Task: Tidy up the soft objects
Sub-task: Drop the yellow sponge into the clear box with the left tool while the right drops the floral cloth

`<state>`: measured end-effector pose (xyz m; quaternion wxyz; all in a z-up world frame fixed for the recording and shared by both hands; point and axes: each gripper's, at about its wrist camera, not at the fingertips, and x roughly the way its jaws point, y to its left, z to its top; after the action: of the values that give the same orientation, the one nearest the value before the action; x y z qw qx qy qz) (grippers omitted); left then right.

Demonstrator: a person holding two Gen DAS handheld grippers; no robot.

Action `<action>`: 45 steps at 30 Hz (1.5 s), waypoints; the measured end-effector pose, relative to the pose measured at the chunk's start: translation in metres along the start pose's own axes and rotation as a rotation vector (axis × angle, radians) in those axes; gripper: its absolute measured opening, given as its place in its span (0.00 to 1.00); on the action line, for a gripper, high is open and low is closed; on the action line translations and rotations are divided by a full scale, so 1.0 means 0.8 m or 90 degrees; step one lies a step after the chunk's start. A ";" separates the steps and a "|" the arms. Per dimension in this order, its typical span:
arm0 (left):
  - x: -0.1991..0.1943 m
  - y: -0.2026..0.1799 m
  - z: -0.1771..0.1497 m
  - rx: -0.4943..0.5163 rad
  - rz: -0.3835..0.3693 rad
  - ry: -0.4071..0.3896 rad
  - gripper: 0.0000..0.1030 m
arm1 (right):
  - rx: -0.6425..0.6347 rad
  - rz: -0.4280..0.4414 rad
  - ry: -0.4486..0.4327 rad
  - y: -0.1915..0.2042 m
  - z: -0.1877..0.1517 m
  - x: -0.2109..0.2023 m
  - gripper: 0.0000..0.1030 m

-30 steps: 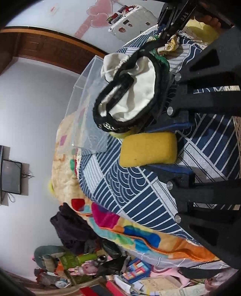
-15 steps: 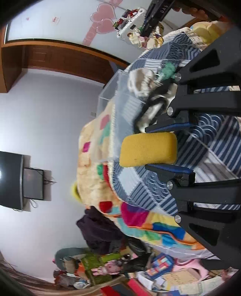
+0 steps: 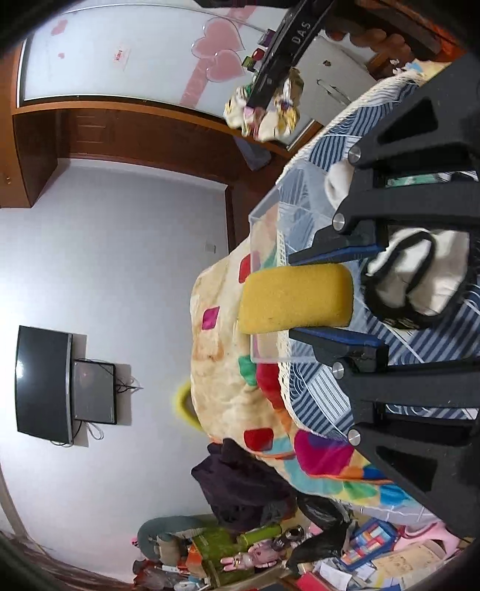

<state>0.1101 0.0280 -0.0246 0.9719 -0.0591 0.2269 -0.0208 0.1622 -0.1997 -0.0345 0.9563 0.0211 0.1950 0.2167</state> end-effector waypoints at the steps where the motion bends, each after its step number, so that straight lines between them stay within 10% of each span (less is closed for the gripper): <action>1: 0.008 0.000 0.004 -0.005 -0.008 0.005 0.31 | 0.000 0.007 0.002 0.003 0.004 0.007 0.17; 31: 0.186 0.002 -0.005 0.017 0.001 0.219 0.35 | -0.078 -0.012 0.225 0.012 -0.018 0.164 0.18; 45: 0.112 0.007 -0.002 0.016 0.001 0.145 0.64 | -0.070 0.003 0.159 0.006 -0.001 0.115 0.58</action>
<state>0.1896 0.0278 -0.0656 0.9406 -0.0436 0.3353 -0.0293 0.2365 -0.1568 -0.0680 0.9239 -0.0578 0.3004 0.2299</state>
